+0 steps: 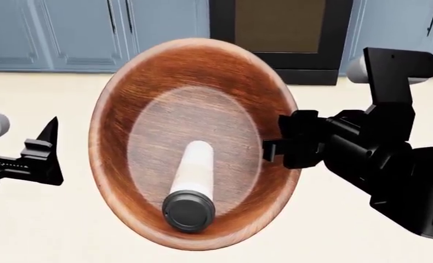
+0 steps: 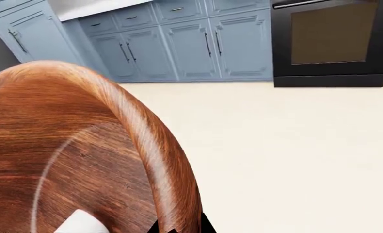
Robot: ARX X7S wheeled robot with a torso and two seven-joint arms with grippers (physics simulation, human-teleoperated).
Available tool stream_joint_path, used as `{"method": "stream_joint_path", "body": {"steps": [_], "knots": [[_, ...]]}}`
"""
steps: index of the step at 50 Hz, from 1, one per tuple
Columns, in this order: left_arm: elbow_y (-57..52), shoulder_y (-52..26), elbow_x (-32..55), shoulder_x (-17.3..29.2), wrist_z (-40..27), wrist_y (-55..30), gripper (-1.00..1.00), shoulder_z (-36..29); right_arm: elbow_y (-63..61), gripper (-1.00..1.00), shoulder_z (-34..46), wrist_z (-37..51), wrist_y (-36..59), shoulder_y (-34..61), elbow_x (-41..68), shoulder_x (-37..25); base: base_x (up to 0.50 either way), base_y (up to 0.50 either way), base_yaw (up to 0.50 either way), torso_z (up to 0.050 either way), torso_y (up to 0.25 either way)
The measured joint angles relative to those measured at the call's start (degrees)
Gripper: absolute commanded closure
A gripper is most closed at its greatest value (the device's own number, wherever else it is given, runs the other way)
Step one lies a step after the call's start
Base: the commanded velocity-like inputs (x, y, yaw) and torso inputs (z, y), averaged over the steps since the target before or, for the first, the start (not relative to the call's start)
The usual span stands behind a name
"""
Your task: Place the cup inside the bowl on the dining table and move the bowl to any counter.
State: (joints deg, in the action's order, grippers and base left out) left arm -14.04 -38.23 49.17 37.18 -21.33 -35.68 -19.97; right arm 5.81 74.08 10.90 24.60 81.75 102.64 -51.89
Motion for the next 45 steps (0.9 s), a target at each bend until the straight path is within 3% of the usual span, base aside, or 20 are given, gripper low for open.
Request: {"method": "stream_joint_path", "body": {"steps": [45], "knots": [[0.0, 0.8, 0.0, 0.2, 0.1, 0.7, -1.0, -0.2, 0.0, 1.0, -0.8, 0.2, -0.6, -1.1, 0.5, -0.1, 0.5, 0.24, 0.0, 0.0, 0.002]]}}
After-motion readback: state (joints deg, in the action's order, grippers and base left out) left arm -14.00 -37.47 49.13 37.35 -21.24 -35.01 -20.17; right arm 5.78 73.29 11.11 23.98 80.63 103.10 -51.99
